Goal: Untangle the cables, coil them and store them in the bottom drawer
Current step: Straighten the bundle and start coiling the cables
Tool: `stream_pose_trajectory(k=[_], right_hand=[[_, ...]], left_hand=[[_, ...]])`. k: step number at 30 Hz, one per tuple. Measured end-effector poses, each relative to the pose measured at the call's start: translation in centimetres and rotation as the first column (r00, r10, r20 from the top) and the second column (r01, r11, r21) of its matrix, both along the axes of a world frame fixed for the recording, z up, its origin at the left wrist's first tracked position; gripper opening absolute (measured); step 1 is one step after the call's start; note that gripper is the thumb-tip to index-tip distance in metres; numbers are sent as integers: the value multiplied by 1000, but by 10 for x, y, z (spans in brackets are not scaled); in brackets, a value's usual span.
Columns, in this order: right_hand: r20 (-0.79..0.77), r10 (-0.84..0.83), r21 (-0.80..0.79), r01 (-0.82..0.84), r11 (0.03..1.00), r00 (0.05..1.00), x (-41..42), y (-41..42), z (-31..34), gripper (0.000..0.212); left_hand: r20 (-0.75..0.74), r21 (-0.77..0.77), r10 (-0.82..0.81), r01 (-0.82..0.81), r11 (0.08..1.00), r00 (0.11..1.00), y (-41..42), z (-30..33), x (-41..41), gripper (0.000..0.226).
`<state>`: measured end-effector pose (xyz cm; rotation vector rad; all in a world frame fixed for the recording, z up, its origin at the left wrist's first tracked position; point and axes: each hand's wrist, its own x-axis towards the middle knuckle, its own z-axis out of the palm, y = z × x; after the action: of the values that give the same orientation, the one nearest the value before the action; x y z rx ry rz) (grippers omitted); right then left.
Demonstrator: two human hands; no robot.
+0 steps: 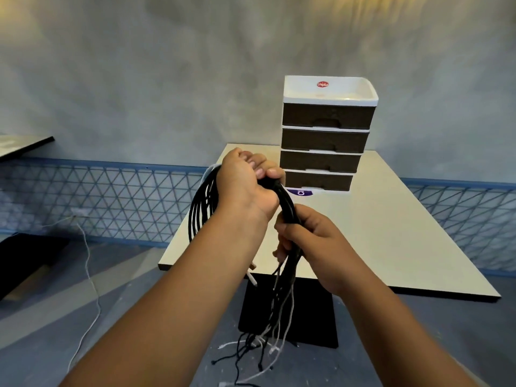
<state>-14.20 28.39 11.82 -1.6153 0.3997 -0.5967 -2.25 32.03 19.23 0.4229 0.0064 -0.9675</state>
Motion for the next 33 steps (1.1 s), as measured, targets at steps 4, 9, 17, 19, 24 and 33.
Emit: stream_pose_trajectory(k=[4, 9, 17, 19, 24, 33], right_hand=[[1, -10, 4, 10, 1000, 1000, 4, 3, -9, 17], [-61, -76, -251, 59, 966, 995, 10, 4, -14, 20], [-185, -72, -360, 0, 933, 980, 10, -1, 8, 24], [-197, -65, -336, -5, 942, 978, 10, -7, 18, 25], [-280, -97, -421, -32, 907, 955, 5, -22, 40, 30], [-420, -53, -394, -129, 910, 906, -3, -28, 61, 29]], left_hand=[[-109, -16, 4, -6, 1000, 994, 3, -9, 11, 50], [-198, -8, -4, 2, 1000, 980, 8, -23, 20, 49], [-193, -60, -41, 30, 998, 980, 16, -43, 33, 29], [-98, -51, -81, 77, 996, 992, 19, -49, 33, 34], [202, -8, -411, 421, 907, 889, 44, -80, 29, 116], [921, 291, -239, -135, 947, 309, 96, -59, 33, 45]])
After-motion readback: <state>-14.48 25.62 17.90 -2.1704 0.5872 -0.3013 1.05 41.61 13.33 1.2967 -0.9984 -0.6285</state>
